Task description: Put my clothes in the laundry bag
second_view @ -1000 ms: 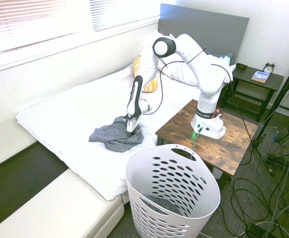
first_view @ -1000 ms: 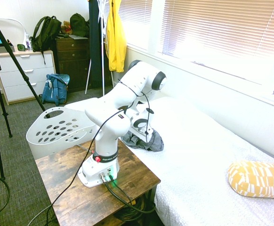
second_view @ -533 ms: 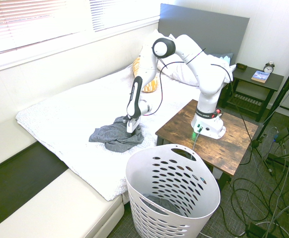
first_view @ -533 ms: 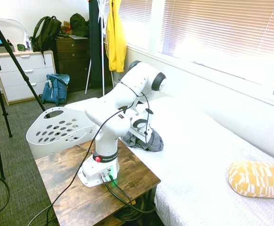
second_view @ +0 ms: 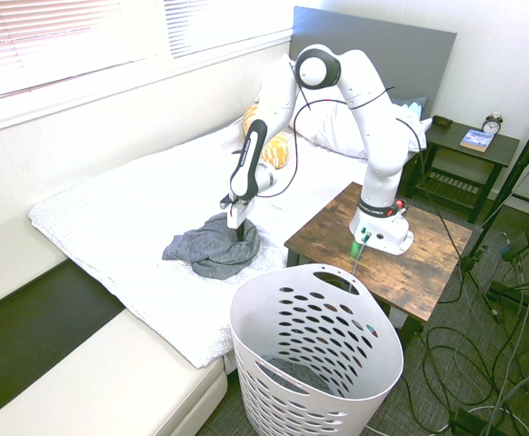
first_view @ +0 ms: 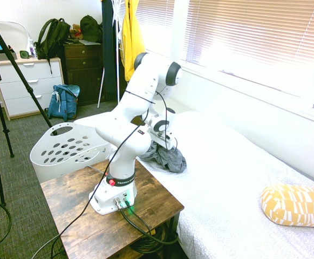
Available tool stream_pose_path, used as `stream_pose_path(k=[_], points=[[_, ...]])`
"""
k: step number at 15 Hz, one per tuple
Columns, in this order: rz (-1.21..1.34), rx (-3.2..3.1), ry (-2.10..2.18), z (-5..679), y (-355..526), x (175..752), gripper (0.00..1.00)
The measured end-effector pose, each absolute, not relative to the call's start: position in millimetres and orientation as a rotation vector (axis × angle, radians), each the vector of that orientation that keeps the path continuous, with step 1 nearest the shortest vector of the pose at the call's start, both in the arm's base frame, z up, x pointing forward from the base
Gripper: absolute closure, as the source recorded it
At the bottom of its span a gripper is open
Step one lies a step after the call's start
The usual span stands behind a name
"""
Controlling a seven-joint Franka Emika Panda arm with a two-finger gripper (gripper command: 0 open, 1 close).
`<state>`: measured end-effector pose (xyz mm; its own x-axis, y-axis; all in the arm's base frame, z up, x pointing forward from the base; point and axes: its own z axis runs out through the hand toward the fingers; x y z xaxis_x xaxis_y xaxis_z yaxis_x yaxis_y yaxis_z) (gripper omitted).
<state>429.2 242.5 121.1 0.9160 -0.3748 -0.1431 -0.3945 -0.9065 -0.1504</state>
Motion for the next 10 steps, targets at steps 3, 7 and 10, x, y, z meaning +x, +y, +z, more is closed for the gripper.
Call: stream_pose_path(k=[3, 7, 10], points=[[0.049, -2.88, 0.515, 202.1, 286.9, 421.0, 1.0], [-0.023, -2.88, 0.437, 312.3, 344.6, 377.6, 1.0], [-0.027, -2.918, 0.386, 398.4, 386.3, 308.5, 1.0]])
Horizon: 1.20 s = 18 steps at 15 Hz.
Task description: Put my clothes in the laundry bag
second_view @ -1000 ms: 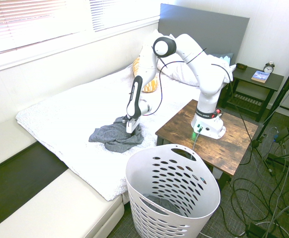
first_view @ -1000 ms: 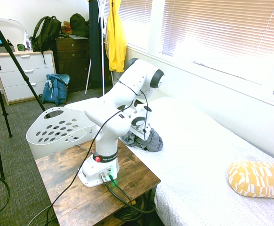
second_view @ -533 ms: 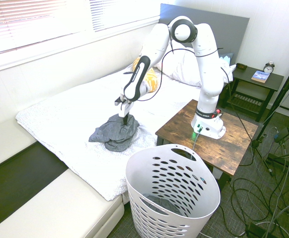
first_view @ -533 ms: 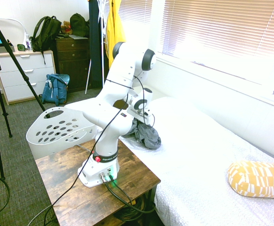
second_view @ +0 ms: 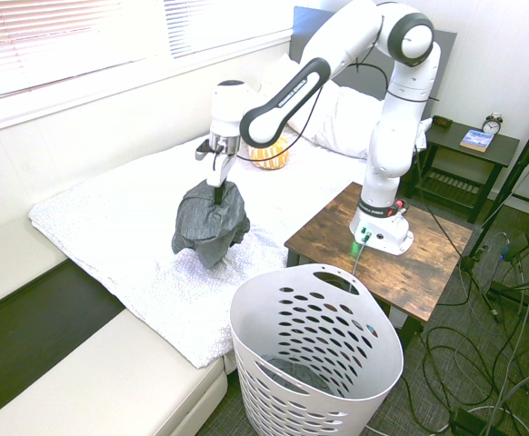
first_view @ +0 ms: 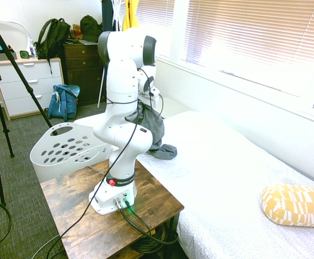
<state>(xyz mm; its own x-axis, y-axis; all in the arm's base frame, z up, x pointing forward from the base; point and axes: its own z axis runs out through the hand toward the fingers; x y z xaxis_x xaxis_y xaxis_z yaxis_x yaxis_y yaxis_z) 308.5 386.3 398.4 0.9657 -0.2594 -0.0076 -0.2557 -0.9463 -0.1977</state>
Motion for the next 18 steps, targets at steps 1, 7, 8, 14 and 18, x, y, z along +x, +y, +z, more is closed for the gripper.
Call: stream_pose_path(k=[1, 7, 8, 14, 18], points=[[-0.038, -2.934, 0.356, 428.5, 399.7, 277.3, 1.0], [-0.108, -2.957, 0.188, 632.1, 395.7, 19.1, 1.0], [-0.134, -2.957, 0.155, 660.3, 384.4, -41.7, 1.0], [-0.088, -3.08, 0.055, 575.9, 437.0, -180.7, 1.0], [0.112, -3.182, 0.063, 455.8, 470.2, -150.9, 1.0]])
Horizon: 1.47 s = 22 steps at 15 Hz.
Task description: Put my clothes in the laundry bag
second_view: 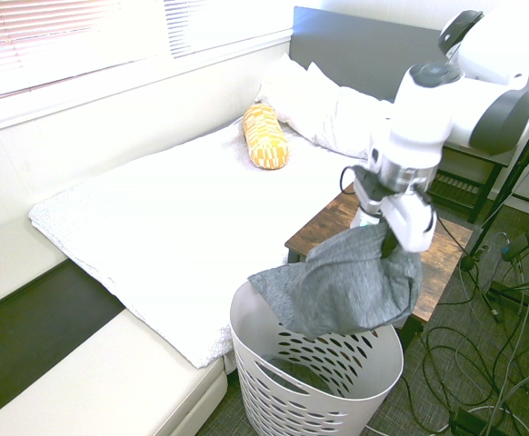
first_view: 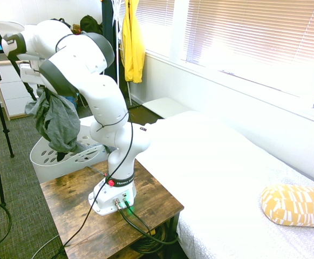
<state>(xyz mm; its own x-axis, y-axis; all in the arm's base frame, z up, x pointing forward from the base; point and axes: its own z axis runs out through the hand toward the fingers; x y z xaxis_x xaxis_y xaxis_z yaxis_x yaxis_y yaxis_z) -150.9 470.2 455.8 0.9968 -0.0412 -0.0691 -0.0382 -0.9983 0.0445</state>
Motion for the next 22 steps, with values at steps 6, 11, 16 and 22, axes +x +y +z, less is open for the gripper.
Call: stream_pose_path(k=[6, 11, 16, 22], points=[[-0.203, 3.026, -0.008, 366.8, 467.3, -164.9, 0.0], [-0.214, 3.024, -0.042, 359.0, 469.9, -151.8, 0.0], [-0.214, 3.019, -0.075, 355.6, 471.4, -138.8, 0.0], [-0.173, 3.029, -0.23, 354.0, 481.0, -29.6, 0.0]])
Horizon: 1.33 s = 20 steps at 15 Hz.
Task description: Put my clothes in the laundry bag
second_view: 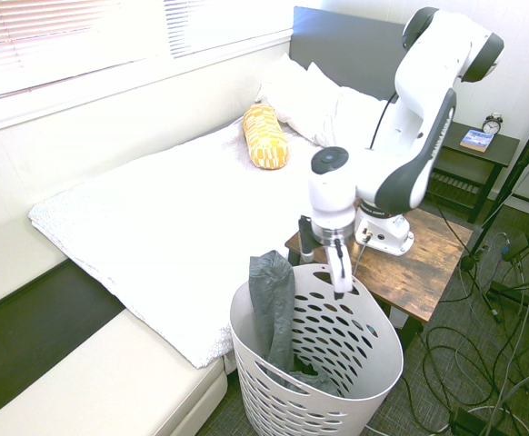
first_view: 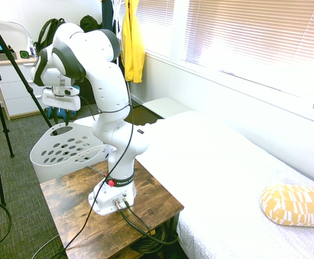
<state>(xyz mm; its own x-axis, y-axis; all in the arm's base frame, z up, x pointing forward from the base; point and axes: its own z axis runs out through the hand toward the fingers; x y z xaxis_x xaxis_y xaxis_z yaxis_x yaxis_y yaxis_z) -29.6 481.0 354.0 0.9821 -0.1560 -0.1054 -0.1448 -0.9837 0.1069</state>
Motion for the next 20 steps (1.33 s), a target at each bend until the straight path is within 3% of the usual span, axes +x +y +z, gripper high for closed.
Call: stream_pose_path(k=[3, 10, 13, 16, 20], points=[[-0.204, 3.014, -0.311, 342.5, 477.5, 36.7, 0.0], [-0.142, 2.991, -0.383, 318.9, 458.3, 101.9, 0.0], [-0.069, 3.003, -0.487, 326.2, 433.1, 178.5, 0.0], [-0.028, 2.985, -0.624, 327.6, 358.0, 282.7, 0.0], [-0.015, 2.921, -0.87, 330.8, 162.4, 387.3, 0.0]])
